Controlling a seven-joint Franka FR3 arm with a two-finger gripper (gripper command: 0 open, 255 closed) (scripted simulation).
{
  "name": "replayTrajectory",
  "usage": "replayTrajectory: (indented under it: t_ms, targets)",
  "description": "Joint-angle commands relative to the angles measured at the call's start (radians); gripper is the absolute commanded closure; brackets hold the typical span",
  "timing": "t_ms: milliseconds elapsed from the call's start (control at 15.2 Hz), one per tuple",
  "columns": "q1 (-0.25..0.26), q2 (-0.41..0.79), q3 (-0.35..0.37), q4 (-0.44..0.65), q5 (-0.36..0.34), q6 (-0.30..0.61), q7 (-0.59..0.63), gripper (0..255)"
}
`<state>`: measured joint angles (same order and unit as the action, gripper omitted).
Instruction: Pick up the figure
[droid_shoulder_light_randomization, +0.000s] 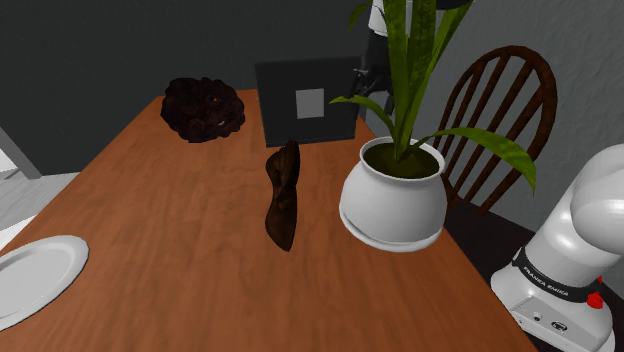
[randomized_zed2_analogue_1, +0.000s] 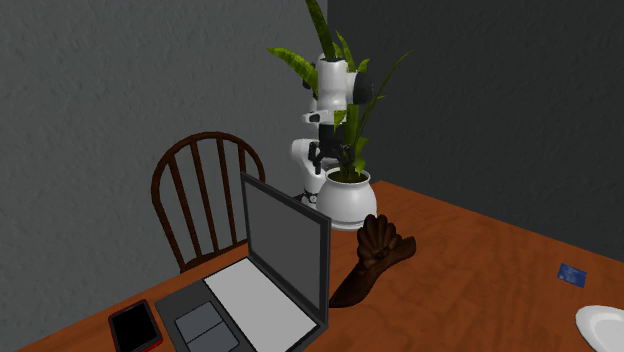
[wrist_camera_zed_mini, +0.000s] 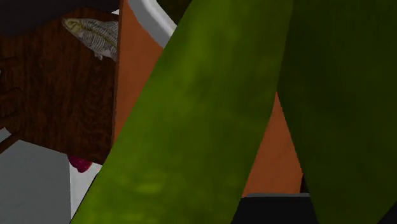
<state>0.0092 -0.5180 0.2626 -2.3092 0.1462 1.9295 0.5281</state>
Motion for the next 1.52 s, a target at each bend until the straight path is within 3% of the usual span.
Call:
replayTrajectory:
  t_ms: [0, 396, 792, 1452]
  targets:
    - [-0.006, 0.055, 0.041, 0.023, -0.01, 0.048, 0.058, 0]
    - [-0.031, 0.259, 0.169, 0.155, -0.101, 0.151, 0.261, 0]
    - [-0.035, 0.503, 0.266, 0.347, -0.289, 0.191, 0.5, 0]
    - [-0.03, 0.536, 0.264, 0.278, -0.321, 0.286, 0.531, 0]
